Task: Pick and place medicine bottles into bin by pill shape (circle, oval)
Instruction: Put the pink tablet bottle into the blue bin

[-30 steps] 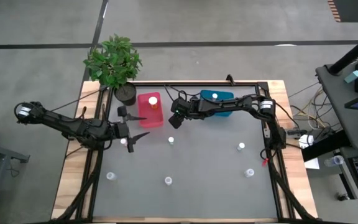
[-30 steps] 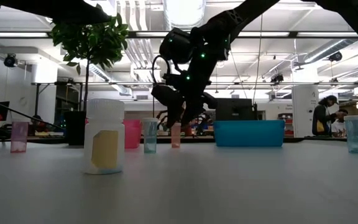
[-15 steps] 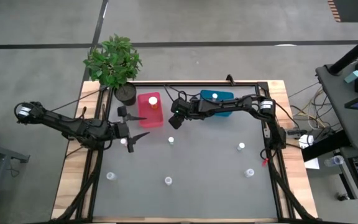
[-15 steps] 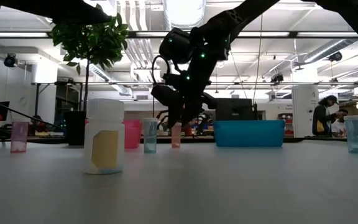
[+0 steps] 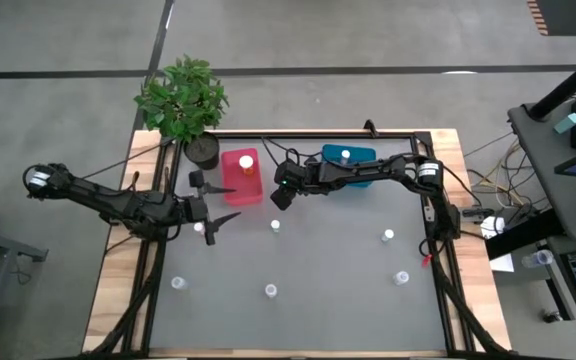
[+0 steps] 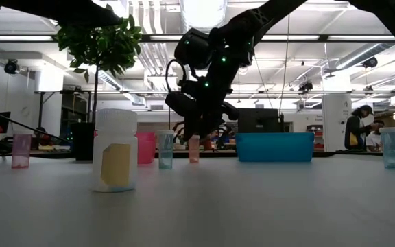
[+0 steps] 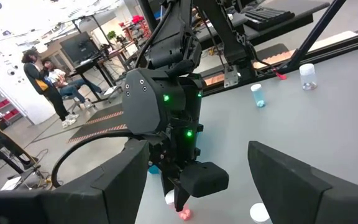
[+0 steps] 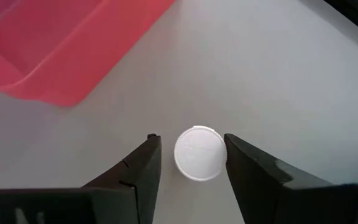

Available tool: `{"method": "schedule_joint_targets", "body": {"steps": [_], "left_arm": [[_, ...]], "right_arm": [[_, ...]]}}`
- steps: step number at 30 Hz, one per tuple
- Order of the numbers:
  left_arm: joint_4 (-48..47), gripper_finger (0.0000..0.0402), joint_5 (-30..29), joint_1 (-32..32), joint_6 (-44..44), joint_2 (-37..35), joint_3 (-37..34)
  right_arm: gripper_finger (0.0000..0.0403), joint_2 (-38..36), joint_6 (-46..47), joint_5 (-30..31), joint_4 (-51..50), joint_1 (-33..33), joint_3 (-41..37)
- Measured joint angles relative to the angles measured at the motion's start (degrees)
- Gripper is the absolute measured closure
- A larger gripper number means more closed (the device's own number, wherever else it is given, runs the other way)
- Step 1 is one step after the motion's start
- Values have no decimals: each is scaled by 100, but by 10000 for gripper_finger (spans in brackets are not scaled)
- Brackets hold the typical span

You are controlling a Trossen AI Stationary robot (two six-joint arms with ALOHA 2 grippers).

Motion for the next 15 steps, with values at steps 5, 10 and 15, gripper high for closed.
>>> {"method": "schedule_joint_targets", "body": {"steps": [5,10,15], "left_arm": [[-2,146,0,0,0,0,0],[-2,146,2,0,2,0,-3],[0,146,0,-1,0,0,-4]], "right_arm": [[241,0,-8,2,75,0,0],[242,0,-38,2,166,-2,0],[242,0,-39,2,160,-1,-2]]}}
